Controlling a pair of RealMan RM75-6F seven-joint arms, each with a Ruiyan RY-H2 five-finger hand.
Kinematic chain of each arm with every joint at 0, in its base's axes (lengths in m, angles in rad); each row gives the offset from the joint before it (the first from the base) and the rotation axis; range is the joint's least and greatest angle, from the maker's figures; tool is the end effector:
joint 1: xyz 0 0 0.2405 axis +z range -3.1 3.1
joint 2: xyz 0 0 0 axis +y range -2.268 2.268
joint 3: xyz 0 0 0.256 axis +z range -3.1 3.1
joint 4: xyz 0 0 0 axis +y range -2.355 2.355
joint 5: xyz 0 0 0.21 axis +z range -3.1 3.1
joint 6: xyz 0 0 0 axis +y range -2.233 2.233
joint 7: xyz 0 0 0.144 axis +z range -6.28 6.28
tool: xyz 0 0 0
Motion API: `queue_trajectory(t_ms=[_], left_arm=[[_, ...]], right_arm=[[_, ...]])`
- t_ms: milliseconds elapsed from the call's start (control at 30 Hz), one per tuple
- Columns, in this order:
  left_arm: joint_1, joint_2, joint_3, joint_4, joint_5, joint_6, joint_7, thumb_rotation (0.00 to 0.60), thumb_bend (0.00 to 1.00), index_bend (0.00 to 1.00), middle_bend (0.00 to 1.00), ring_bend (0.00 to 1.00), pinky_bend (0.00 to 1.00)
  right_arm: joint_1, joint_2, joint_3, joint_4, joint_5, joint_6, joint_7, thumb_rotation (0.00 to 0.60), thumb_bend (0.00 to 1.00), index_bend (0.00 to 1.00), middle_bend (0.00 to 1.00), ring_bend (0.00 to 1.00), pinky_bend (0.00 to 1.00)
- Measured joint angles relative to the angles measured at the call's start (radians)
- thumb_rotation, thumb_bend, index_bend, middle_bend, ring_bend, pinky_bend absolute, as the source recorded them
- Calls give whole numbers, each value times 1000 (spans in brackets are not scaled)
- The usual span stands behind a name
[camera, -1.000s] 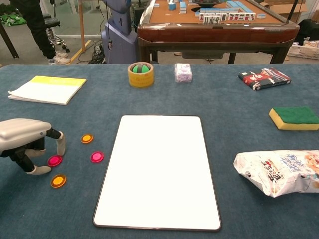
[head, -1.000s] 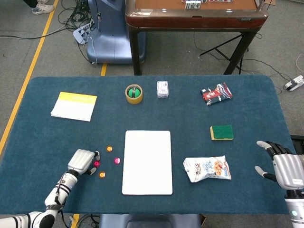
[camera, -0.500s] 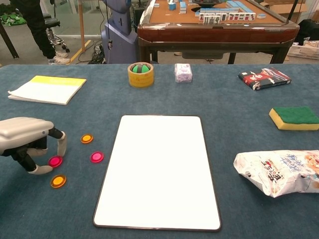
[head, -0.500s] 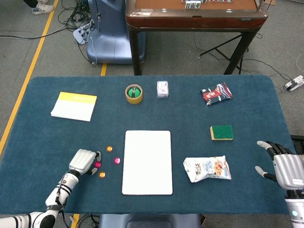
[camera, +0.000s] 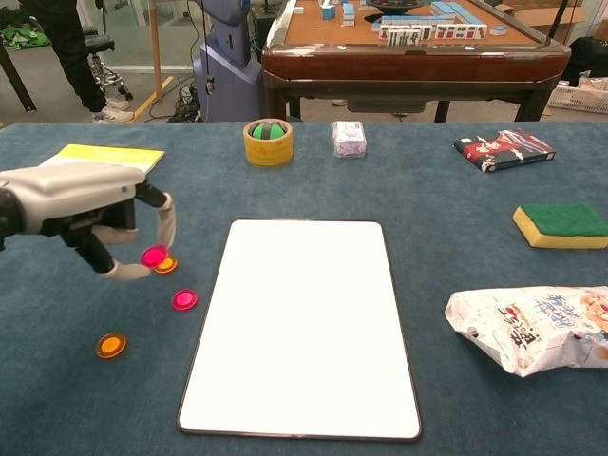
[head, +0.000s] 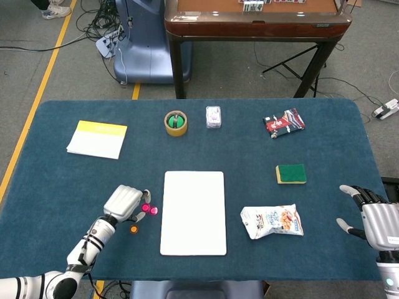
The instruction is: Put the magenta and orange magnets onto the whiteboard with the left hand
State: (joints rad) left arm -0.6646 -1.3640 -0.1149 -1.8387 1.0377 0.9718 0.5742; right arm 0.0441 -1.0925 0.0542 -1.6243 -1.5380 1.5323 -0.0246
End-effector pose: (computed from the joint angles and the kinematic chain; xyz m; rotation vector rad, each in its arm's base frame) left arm -0.1448 0.2859 0.0121 -1.9875 -0.9557 -0.7900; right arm -0.3095 -0.1691 0.1711 1.3778 -0.8446 0.9000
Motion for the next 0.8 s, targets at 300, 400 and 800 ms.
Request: queue_trajectory(t_ms=[300, 400, 800], left_arm=[[-107, -22, -19, -79, -66, -14, 128, 600, 318, 656, 1000, 1000, 1000], [-133, -47, -9, -84, -90, -11, 171, 600, 318, 655, 1000, 1000, 1000], [-222, -155, 34, -65, -175, 21, 291, 600, 318, 514, 1000, 1000, 1000]], right_arm=[[-21, 15, -1, 3, -19, 48, 51, 600, 56, 262, 304, 296, 423], [-33, 22, -1, 7, -28, 73, 77, 600, 57, 262, 304, 296, 423], [-67, 41, 8, 25, -29, 128, 156, 600, 56, 262, 304, 296, 423]])
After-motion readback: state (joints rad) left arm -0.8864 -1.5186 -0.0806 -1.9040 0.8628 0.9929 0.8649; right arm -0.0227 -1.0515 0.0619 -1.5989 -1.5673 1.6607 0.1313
